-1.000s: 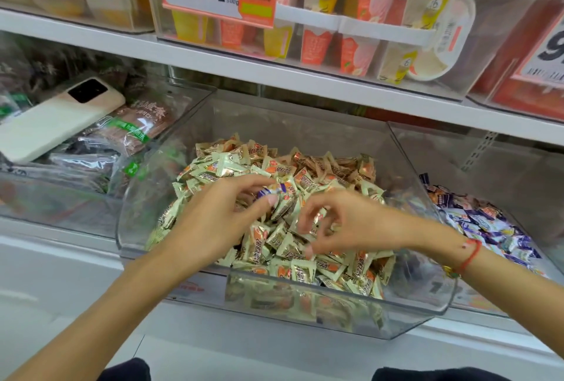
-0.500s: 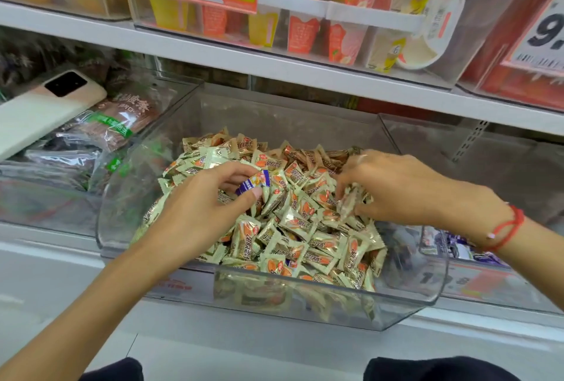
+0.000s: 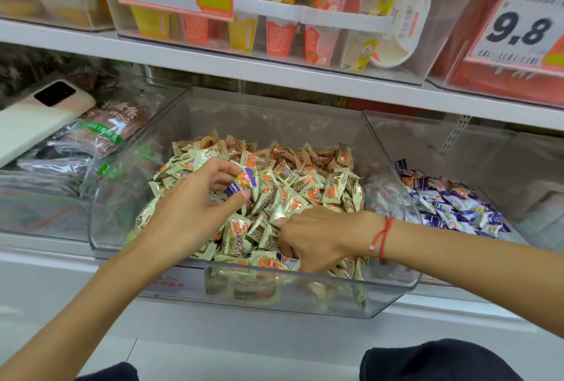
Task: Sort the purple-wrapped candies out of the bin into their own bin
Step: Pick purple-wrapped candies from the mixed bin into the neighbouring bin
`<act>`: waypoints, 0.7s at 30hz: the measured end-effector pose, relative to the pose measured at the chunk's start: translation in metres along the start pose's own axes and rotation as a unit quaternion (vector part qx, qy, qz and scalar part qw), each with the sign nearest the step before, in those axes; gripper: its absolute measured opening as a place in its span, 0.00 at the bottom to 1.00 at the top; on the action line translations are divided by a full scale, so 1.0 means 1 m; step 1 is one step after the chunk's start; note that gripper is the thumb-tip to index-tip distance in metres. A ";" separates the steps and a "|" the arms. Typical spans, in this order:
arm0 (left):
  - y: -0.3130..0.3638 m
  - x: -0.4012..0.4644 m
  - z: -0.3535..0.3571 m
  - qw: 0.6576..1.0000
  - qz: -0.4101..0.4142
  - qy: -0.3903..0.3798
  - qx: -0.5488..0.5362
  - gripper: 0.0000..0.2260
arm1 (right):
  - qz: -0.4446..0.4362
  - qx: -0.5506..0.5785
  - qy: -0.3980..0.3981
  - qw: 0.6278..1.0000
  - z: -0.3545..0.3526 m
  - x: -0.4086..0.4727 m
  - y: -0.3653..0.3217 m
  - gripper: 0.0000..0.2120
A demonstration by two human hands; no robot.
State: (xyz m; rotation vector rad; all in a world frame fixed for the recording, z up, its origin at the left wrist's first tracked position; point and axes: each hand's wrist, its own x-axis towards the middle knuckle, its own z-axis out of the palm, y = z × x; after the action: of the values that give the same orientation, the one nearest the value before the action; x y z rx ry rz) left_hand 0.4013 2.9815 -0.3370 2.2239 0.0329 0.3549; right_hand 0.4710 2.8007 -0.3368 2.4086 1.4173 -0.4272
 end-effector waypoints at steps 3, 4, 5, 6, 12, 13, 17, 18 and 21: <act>0.003 0.000 0.000 1.000 -0.006 0.001 -0.003 0.12 | 0.004 0.058 0.023 0.998 0.003 -0.008 0.005 0.26; 0.003 0.000 0.000 1.000 -0.007 0.003 -0.005 0.12 | -0.002 0.067 0.030 0.997 0.003 -0.010 0.006 0.26; 0.003 0.000 0.000 1.000 -0.007 0.002 -0.006 0.12 | -0.004 0.074 0.033 0.997 0.001 -0.013 0.006 0.25; 0.003 0.000 0.000 1.000 -0.008 0.000 -0.006 0.12 | -0.003 0.086 0.042 0.995 0.000 -0.015 0.009 0.24; 0.002 0.001 -0.001 1.000 -0.013 0.009 -0.025 0.12 | 0.028 0.462 0.163 0.871 -0.028 -0.034 0.022 0.09; 0.002 0.001 -0.001 1.000 -0.012 0.009 -0.027 0.12 | 0.040 0.560 0.182 0.807 -0.032 -0.038 0.020 0.07; 0.001 0.002 0.000 0.999 -0.011 0.009 -0.034 0.11 | 0.030 0.857 0.179 0.482 -0.033 -0.044 0.016 0.08; 0.001 0.001 0.000 0.999 -0.012 0.009 -0.037 0.11 | 0.035 0.884 0.165 0.436 -0.032 -0.043 0.017 0.11; 0.002 0.000 0.000 0.999 -0.010 0.013 -0.034 0.11 | 0.088 0.819 0.129 0.553 -0.031 -0.036 0.018 0.08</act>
State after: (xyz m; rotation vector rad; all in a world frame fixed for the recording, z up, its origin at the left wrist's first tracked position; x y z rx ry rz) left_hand 0.4013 2.9807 -0.3352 2.1505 0.0560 0.3681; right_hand 0.4730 2.7774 -0.2920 3.9536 0.5864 -2.2028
